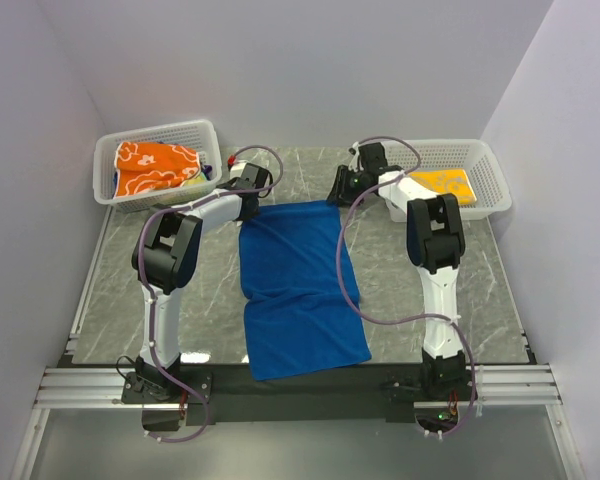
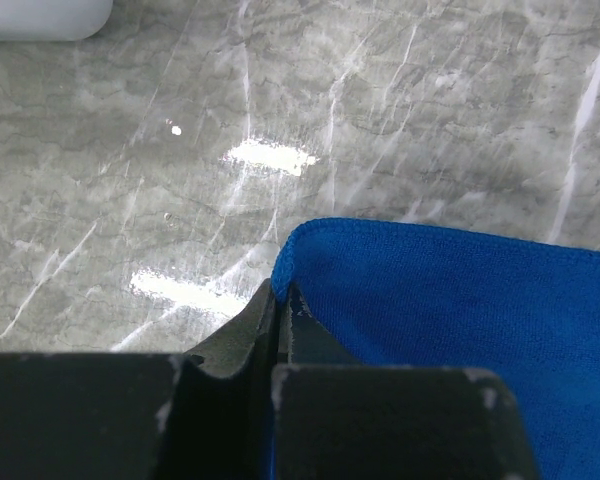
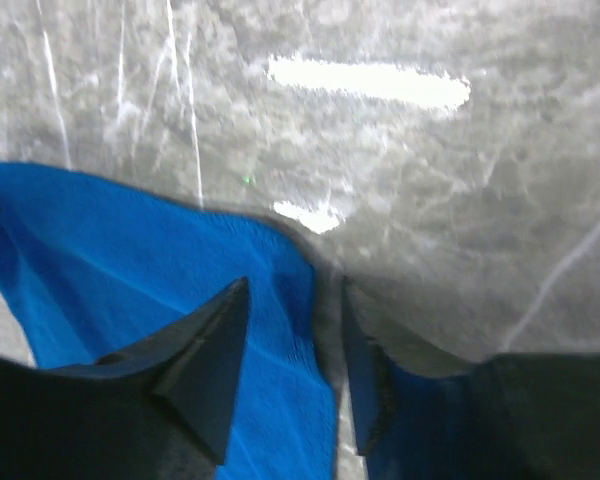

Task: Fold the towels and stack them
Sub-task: Flatten out the crumpled towel

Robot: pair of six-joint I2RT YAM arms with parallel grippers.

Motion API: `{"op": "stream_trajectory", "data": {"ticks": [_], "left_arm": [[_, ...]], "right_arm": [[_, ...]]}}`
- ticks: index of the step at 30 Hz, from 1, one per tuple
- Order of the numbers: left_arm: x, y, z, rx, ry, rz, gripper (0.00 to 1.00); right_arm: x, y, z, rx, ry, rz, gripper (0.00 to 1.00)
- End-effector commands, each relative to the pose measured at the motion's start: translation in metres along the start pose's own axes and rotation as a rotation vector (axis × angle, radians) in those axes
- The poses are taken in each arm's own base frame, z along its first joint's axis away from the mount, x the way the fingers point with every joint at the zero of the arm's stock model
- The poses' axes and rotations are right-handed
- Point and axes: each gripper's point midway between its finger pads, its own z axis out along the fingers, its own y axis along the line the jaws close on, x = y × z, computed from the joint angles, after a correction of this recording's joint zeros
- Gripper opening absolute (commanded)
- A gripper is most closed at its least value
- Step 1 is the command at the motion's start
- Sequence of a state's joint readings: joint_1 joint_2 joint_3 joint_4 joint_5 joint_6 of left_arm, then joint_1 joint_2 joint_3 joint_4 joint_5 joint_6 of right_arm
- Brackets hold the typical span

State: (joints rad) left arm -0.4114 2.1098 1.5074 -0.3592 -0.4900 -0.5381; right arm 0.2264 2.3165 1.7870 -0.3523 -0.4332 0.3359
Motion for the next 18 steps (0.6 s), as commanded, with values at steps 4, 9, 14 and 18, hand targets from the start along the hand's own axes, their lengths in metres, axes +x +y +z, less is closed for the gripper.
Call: {"op": "stream_trajectory", "data": {"ticks": [4,9,14,18], "left_arm": [[-0.015,0.001,-0.01,0.017,-0.039,-0.014,0.01],[-0.015,0.003,-0.009,0.015,-0.036,-0.014,0.01],[-0.014,0.005,-0.006,0.009,-0.034,-0.015,0.01],[-0.013,0.006,-0.005,0.007,-0.031,-0.017,0.01]], "right_arm": [[-0.002,0.01,0.014,-0.06,0.037,0.078,0.4],[-0.009,0.017,0.017,-0.104,0.028,0.088,0.31],[-0.016,0.023,0.02,-0.136,0.019,0.089,0.25],[-0.023,0.024,0.021,-0.14,0.003,0.093,0.24]]}}
